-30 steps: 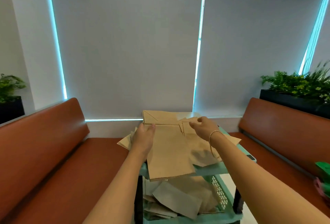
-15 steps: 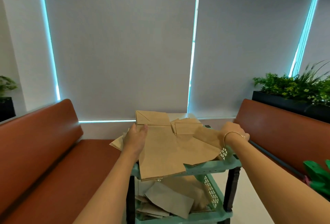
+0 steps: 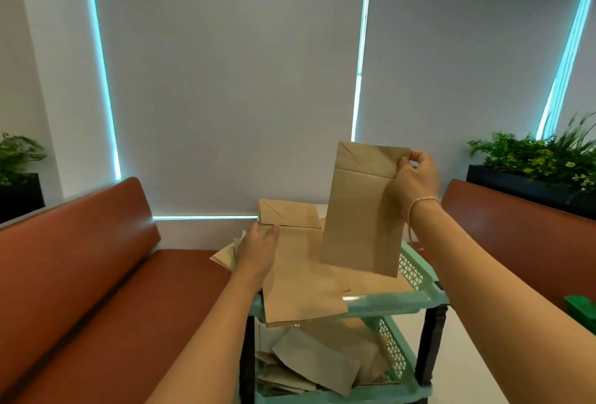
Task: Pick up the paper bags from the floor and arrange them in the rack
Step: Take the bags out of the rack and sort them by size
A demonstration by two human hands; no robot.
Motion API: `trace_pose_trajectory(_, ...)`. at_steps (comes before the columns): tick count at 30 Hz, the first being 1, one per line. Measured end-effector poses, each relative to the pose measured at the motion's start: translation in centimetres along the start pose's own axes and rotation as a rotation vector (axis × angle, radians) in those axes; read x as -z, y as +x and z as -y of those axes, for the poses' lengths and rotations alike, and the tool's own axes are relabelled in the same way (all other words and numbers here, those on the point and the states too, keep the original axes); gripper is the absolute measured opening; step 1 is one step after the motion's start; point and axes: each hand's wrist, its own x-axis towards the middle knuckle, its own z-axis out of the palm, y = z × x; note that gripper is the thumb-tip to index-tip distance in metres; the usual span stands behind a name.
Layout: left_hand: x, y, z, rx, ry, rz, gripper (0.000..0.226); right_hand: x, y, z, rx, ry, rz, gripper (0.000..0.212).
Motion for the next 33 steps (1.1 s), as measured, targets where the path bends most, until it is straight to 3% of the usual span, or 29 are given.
trace_pose_trajectory(3, 0.1, -0.1, 0.0, -0.014, -0.017, 0.019, 0.035, -2.7, -1.1, -1.3, -0.132, -0.035, 0.143, 0.028)
trace_pose_trajectory(7, 0.0, 0.0, 0.0, -0.006, -0.028, 0.040, 0.037, -5.5, -3.8, -2.9, -0.173, -0.186, 0.304, 0.029)
trace_pose_trajectory(12, 0.3, -0.1, -0.3, 0.032, -0.118, 0.064, 0.038, -7.5, -5.9, -3.2, -0.176, -0.216, 0.301, 0.028)
trace_pose_trajectory(17, 0.3, 0.0, 0.0, 0.024, -0.109, 0.096, 0.058, -9.0, -7.4, -3.0, -0.121, -0.213, 0.262, 0.027)
trace_pose_trajectory(19, 0.4, 0.0, 0.1, 0.010, -0.112, 0.090, 0.053, -9.3, -7.7, -3.2, -0.118, -0.189, 0.280, 0.029)
trace_pose_trajectory(24, 0.4, -0.2, 0.0, -0.014, -0.092, 0.051, 0.035, -7.7, -8.1, -5.1, -0.337, -0.101, 0.510, 0.060)
trace_pose_trajectory(27, 0.3, -0.2, -0.2, -0.006, -0.064, 0.063, 0.036, -6.2, -8.9, -5.7, -0.462, 0.064, 0.702, 0.030)
trace_pose_trajectory(29, 0.2, -0.3, -0.3, 0.006, -0.033, 0.090, 0.039, -6.0, -9.4, -5.9, -0.466, 0.125, 0.726, 0.013)
trace_pose_trajectory(33, 0.1, -0.6, -0.4, 0.037, -0.036, 0.135, 0.032, -5.9, -9.5, -5.9, -0.441, 0.201, 0.683, 0.013)
